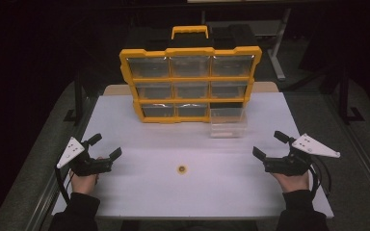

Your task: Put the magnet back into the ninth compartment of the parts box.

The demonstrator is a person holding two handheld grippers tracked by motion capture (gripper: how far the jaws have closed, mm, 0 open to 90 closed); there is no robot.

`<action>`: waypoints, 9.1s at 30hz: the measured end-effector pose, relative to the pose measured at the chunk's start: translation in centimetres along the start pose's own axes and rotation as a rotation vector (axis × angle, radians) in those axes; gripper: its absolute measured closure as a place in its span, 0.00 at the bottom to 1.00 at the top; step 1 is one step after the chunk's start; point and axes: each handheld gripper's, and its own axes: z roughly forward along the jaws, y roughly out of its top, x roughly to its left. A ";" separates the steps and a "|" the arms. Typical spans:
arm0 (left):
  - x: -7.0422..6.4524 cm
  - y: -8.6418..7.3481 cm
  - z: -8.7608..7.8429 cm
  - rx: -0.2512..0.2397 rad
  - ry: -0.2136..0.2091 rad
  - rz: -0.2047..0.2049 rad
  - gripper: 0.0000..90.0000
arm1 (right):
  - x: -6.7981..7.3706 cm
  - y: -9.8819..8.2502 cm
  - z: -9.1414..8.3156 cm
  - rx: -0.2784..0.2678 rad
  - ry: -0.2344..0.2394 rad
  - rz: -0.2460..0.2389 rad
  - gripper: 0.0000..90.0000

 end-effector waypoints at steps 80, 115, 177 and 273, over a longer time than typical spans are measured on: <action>-0.1 -0.1 0.1 0.002 -0.001 0.002 0.00 | 5.8 2.9 6.8 0.221 0.213 -0.148 0.00; -0.1 -0.1 0.1 0.000 -0.001 0.001 0.00 | 8.9 3.3 10.3 0.324 0.316 -0.210 0.00; -0.1 0.0 0.0 0.000 0.000 0.003 0.00 | 13.0 0.6 16.3 0.579 0.434 -0.300 0.00; -0.1 0.0 0.0 -0.004 0.001 0.006 0.00 | 14.9 0.1 18.4 0.737 0.455 -0.392 0.68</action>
